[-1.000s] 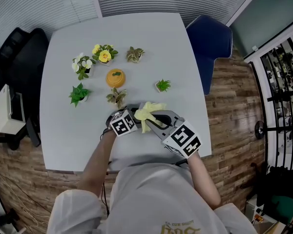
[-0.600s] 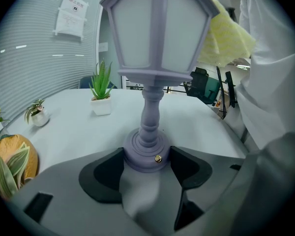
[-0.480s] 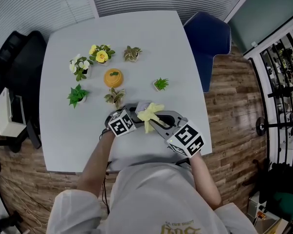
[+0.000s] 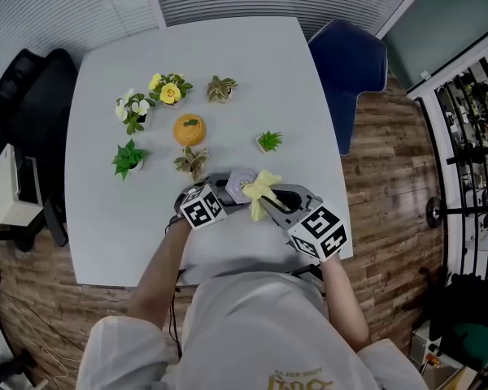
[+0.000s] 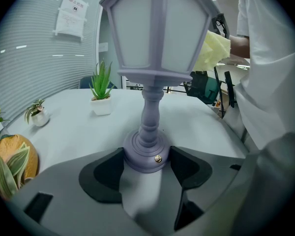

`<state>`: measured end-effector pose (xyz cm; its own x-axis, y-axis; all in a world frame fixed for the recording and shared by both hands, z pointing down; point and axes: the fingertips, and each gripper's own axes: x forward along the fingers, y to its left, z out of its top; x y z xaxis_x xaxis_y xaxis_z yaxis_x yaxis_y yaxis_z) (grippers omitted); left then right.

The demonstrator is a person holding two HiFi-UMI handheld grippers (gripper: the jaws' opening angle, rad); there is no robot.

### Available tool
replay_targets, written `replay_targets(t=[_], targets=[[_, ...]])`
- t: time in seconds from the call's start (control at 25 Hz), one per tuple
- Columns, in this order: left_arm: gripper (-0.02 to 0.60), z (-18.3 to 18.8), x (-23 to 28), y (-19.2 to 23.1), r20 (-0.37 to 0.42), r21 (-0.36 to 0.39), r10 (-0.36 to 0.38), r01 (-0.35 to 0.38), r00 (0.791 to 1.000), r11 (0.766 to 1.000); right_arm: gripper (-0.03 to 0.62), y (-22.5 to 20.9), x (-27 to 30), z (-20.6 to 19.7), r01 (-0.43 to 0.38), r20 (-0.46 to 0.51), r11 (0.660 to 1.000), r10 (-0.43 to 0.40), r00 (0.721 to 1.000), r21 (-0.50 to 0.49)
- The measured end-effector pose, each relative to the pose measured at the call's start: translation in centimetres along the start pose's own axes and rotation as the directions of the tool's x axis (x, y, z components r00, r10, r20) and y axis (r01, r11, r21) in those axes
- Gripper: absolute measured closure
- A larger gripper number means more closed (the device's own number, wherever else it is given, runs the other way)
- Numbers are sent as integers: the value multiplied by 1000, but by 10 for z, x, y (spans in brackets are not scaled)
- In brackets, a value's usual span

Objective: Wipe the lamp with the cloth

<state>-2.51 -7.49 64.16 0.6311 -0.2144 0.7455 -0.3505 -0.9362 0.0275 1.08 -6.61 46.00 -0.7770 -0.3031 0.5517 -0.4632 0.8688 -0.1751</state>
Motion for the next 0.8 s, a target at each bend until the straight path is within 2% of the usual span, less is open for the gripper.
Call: replay_targets(t=[0.28, 0.8], targets=[[278, 1, 0, 0, 2, 0, 1, -1, 1000, 1000, 533, -10, 0, 0, 9, 7, 999, -10, 1000, 33], [278, 2, 1, 2, 4, -1, 7, -7, 1000, 1000, 533, -41, 7, 3, 19, 62, 988, -29, 998, 155]])
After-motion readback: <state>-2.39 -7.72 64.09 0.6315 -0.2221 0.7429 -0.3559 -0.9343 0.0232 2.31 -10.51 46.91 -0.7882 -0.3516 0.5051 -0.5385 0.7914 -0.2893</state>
